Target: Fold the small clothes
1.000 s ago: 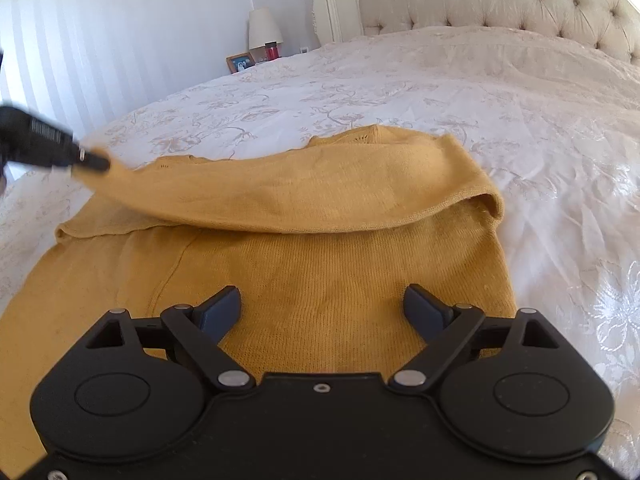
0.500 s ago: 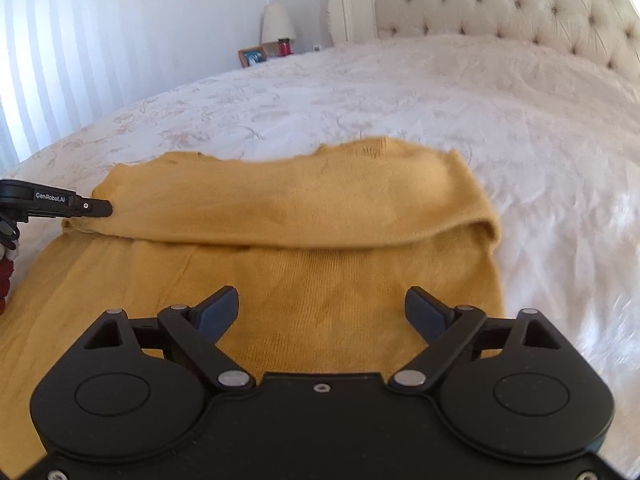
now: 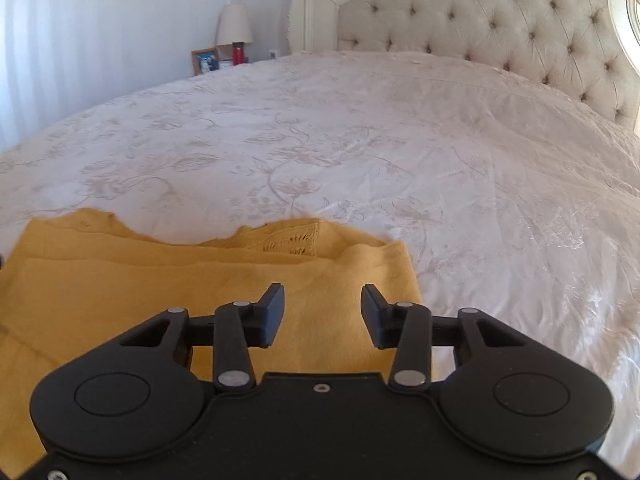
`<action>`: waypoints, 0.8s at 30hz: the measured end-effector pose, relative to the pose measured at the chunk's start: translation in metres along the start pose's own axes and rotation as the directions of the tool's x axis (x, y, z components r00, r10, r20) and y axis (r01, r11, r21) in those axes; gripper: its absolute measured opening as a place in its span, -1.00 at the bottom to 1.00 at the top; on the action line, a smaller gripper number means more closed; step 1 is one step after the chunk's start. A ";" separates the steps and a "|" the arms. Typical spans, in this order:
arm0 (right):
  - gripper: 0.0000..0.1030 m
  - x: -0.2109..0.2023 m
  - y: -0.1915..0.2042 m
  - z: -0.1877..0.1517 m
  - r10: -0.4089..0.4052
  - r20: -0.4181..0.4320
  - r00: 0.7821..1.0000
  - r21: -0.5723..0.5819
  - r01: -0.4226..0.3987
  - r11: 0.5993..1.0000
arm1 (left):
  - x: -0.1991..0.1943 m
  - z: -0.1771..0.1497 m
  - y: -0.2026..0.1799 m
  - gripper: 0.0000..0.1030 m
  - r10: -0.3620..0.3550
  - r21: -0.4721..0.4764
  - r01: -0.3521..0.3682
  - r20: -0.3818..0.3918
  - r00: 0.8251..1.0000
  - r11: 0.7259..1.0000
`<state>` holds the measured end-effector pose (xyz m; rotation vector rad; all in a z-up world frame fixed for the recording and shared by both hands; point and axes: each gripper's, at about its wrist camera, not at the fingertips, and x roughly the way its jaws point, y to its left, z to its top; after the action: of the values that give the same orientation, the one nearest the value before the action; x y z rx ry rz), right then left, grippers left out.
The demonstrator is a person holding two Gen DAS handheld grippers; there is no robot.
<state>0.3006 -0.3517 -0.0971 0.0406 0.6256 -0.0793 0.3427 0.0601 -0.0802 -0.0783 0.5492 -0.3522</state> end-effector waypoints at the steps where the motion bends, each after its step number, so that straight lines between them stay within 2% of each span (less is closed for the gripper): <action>1: -0.02 0.007 0.001 0.002 -0.005 -0.006 1.000 0.000 0.005 1.000 | -0.001 0.000 0.003 -0.82 -0.005 -0.007 0.006 0.004 1.000 1.000; 6: -0.06 0.046 -0.001 -0.005 -0.097 -0.107 0.989 -0.019 0.095 0.995 | 0.003 0.002 0.018 -0.82 -0.036 -0.088 0.033 -0.025 0.999 0.996; 10: 0.05 0.046 -0.027 -0.008 -0.139 -0.107 0.985 0.125 0.152 0.981 | 0.017 -0.007 0.021 -0.82 -0.025 -0.073 0.015 -0.127 0.992 0.997; 13: 0.06 0.034 -0.026 -0.002 -0.183 -0.075 0.980 0.121 0.191 0.974 | 0.017 -0.010 0.021 -0.82 -0.018 -0.072 0.008 -0.137 0.990 0.997; 15: 0.06 0.025 -0.021 0.004 -0.154 -0.024 0.988 0.107 0.156 0.982 | 0.015 -0.009 0.019 -0.82 -0.017 -0.060 0.009 -0.133 0.991 0.998; 17: 0.06 0.026 -0.015 0.010 -0.116 -0.018 0.993 0.083 0.117 0.990 | 0.015 -0.010 0.018 -0.82 -0.016 -0.056 0.008 -0.138 0.990 0.998; 19: 0.06 0.035 -0.006 0.013 -0.086 -0.039 0.996 0.033 0.087 0.996 | 0.016 -0.013 0.015 -0.82 -0.012 -0.043 0.005 -0.148 0.989 0.999; 21: 0.06 0.049 0.001 0.011 -0.102 -0.099 0.990 -0.009 0.102 0.995 | 0.017 -0.014 0.012 -0.82 -0.002 -0.024 -0.002 -0.152 0.988 1.000; 23: 0.10 0.060 -0.005 0.003 -0.125 -0.155 0.980 0.011 0.129 0.992 | 0.018 -0.015 0.012 -0.82 0.001 -0.016 -0.004 -0.155 0.988 1.000; 24: 0.23 0.059 -0.011 -0.002 -0.130 -0.140 0.982 0.041 0.137 0.990 | 0.018 -0.015 0.012 -0.81 0.000 -0.016 -0.003 -0.157 0.988 1.000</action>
<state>0.3460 -0.3666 -0.1330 0.0534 0.7633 -0.2240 0.3526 0.0651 -0.1040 -0.0663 0.7081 -0.3541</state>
